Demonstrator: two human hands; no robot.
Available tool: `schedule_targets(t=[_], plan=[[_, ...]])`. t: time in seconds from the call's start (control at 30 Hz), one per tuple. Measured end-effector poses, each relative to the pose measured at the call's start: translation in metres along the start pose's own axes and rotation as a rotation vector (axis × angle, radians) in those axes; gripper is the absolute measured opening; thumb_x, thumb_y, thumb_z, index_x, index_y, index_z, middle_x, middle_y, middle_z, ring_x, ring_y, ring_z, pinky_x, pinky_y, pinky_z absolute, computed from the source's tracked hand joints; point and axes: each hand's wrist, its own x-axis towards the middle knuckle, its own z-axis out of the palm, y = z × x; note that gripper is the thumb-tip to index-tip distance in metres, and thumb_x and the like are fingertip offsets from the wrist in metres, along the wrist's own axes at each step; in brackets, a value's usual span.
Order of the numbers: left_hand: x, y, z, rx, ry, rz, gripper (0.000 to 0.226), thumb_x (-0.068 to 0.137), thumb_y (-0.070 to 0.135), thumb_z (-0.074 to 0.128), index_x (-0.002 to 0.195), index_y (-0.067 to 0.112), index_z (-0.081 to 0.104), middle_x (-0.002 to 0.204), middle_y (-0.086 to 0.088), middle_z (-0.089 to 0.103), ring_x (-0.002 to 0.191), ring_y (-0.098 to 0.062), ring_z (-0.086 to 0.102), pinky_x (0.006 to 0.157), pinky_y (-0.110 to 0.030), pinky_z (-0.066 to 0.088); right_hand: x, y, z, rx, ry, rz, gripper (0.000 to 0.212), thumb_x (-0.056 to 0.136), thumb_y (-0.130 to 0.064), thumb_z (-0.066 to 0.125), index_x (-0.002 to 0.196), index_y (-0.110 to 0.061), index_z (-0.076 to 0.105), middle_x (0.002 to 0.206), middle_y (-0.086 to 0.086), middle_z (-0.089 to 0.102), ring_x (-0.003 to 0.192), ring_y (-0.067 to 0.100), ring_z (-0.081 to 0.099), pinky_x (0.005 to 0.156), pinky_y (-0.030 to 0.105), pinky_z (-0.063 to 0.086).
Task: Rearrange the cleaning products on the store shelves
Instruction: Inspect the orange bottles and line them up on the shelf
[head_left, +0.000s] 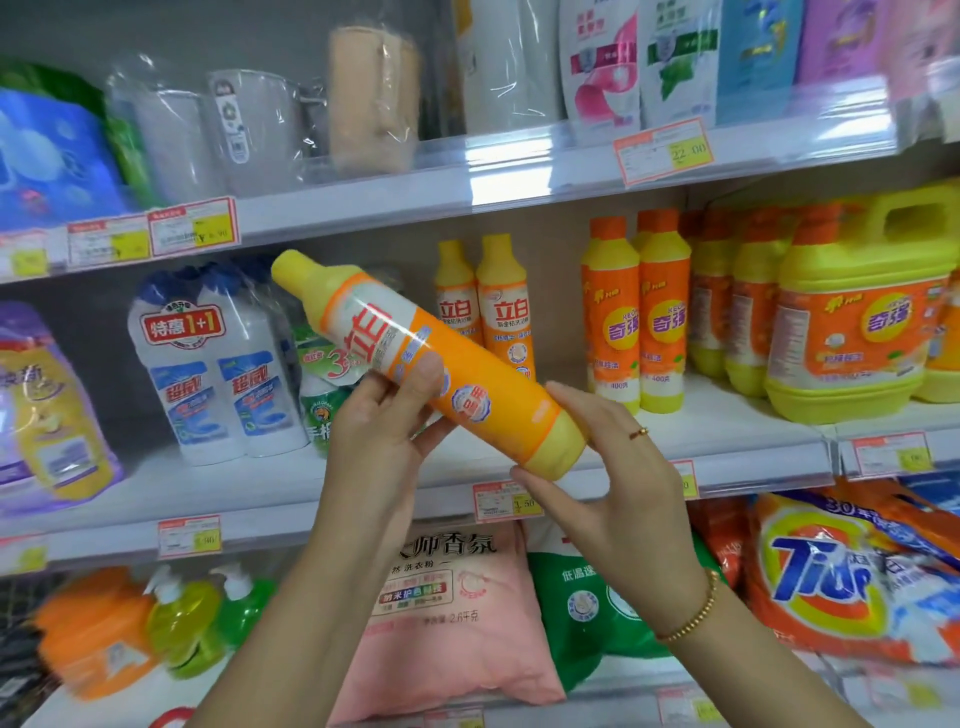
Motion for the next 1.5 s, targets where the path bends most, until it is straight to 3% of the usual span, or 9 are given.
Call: schedule_targets(t=[0.2, 0.37, 0.47, 0.67, 0.77, 0.97, 1.1, 1.33, 1.5], plan=[[0.006, -0.002, -0.010, -0.199, -0.188, -0.003, 0.080, 0.041, 0.042, 0.092, 0.109, 0.013, 0.061, 0.104, -0.004, 0.073, 0.098, -0.016, 0.069, 0.076, -0.025, 0.056, 0.015, -0.008, -0.013, 0.842, -0.244, 0.527, 0.058, 0.066, -0.023, 0.079, 0.120, -0.015, 0.059, 0.110, 0.004, 0.065, 0.095, 0.015, 0.066, 0.077, 0.025, 0.052], [0.007, 0.001, -0.016, -0.168, -0.354, 0.023, 0.048, 0.044, 0.038, 0.093, 0.085, 0.020, 0.077, 0.091, 0.000, 0.073, 0.086, -0.013, 0.070, 0.071, -0.025, 0.056, 0.014, -0.010, -0.008, 1.559, -0.420, 0.844, 0.055, 0.063, -0.046, 0.081, 0.100, -0.007, 0.071, 0.084, 0.029, 0.065, 0.066, 0.032, 0.065, 0.057, 0.031, 0.057], [0.006, 0.007, -0.014, -0.101, -0.280, 0.030, 0.049, 0.049, 0.032, 0.090, 0.092, 0.018, 0.071, 0.089, 0.000, 0.073, 0.082, -0.014, 0.070, 0.066, -0.025, 0.056, 0.013, -0.013, -0.004, 1.480, -0.353, 0.847, 0.058, 0.065, -0.044, 0.080, 0.110, -0.010, 0.067, 0.103, 0.028, 0.065, 0.074, 0.034, 0.067, 0.062, 0.031, 0.058], [-0.004, 0.002, -0.006, 0.006, -0.056, -0.025, 0.057, 0.068, 0.025, 0.077, 0.119, 0.010, 0.056, 0.108, -0.007, 0.071, 0.097, -0.020, 0.070, 0.070, -0.030, 0.057, 0.014, -0.017, -0.007, 0.172, -0.184, 0.294, 0.062, 0.070, -0.037, 0.080, 0.126, -0.032, 0.053, 0.111, -0.010, 0.060, 0.097, 0.008, 0.059, 0.077, 0.026, 0.053], [-0.005, 0.003, -0.007, 0.131, -0.077, -0.020, 0.053, 0.067, 0.026, 0.077, 0.115, 0.015, 0.057, 0.103, -0.001, 0.072, 0.096, -0.018, 0.070, 0.071, -0.029, 0.058, 0.011, -0.017, -0.011, -0.052, -0.236, 0.239, 0.063, 0.069, -0.043, 0.079, 0.125, -0.032, 0.053, 0.101, -0.011, 0.065, 0.087, 0.005, 0.059, 0.075, 0.024, 0.050], [0.000, 0.020, -0.011, 0.100, -0.172, -0.019, 0.027, 0.073, 0.030, 0.063, 0.097, 0.019, 0.063, 0.081, 0.007, 0.073, 0.073, -0.007, 0.069, 0.062, -0.022, 0.053, 0.008, -0.026, -0.022, 0.781, -0.588, 0.649, 0.044, 0.072, -0.030, 0.080, 0.111, -0.021, 0.062, 0.095, 0.004, 0.074, 0.082, 0.015, 0.070, 0.071, 0.028, 0.055], [0.007, 0.025, -0.021, -0.095, -0.078, -0.130, 0.022, 0.079, 0.025, 0.060, 0.097, 0.013, 0.065, 0.084, -0.002, 0.074, 0.074, -0.012, 0.071, 0.058, -0.023, 0.056, 0.013, -0.042, -0.027, 1.400, -0.773, 0.969, 0.064, 0.054, -0.046, 0.085, 0.096, -0.001, 0.069, 0.087, 0.027, 0.069, 0.073, 0.032, 0.071, 0.064, 0.036, 0.061], [0.011, 0.015, -0.033, -0.245, -0.104, -0.413, 0.098, 0.050, 0.032, 0.090, 0.133, -0.003, 0.051, 0.130, -0.021, 0.059, 0.113, -0.029, 0.063, 0.078, -0.037, 0.058, 0.031, -0.063, -0.036, 1.751, -0.951, 1.129, 0.059, 0.062, -0.036, 0.079, 0.094, 0.012, 0.068, 0.082, 0.034, 0.067, 0.069, 0.036, 0.071, 0.060, 0.037, 0.060], [0.013, 0.019, -0.033, -0.247, -0.205, -0.473, 0.106, 0.034, 0.036, 0.097, 0.125, 0.001, 0.056, 0.113, -0.018, 0.068, 0.100, -0.026, 0.069, 0.072, -0.038, 0.059, 0.025, -0.053, -0.048, 1.677, -1.131, 1.042, 0.059, 0.073, -0.043, 0.073, 0.102, 0.008, 0.066, 0.093, 0.029, 0.068, 0.079, 0.032, 0.072, 0.070, 0.034, 0.060]])
